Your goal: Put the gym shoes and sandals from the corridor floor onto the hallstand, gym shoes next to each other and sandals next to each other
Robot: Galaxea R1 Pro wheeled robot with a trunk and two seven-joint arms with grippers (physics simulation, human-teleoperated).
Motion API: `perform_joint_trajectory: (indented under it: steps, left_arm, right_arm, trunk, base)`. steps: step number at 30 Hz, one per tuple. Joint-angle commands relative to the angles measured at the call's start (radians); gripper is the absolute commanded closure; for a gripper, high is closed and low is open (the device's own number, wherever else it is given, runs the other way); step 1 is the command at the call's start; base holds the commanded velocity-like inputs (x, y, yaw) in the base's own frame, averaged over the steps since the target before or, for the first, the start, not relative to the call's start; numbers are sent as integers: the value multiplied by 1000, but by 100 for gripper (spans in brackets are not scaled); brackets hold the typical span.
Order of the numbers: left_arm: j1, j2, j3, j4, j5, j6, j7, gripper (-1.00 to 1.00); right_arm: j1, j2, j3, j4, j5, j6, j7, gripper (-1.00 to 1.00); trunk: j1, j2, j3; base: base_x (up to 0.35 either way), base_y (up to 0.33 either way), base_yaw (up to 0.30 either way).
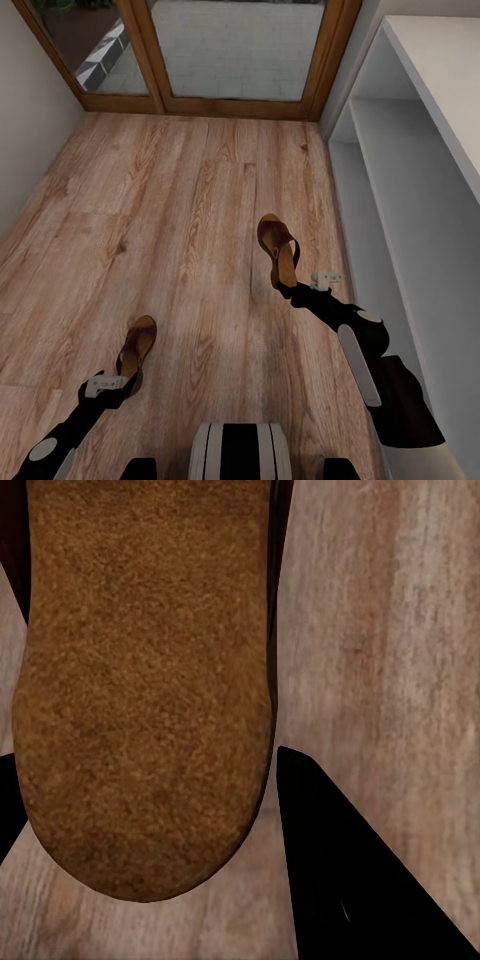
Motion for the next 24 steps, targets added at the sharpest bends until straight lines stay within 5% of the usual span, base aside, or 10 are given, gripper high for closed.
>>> perform_joint_trajectory:
  steps: [1, 16, 24]
  left_arm:
    - [0, 0, 2, 0, 0, 0, 0, -100]
    - [0, -3, 10, 0, 2, 4, 1, -100]
    - [-1, -18, 6, -14, -1, 10, 0, -100]
  right_arm:
    - [0, 0, 0, 0, -4, 0, -3, 100]
    - [0, 0, 0, -1, -4, 0, -3, 100]
    - [0, 0, 1, -3, -4, 0, -3, 100]
  trunk:
    - [0, 0, 0]
    - [6, -3, -54]
    - [6, -3, -54]
  base:
    - [0, 0, 0]
    - [0, 0, 0]
    - [0, 0, 0]
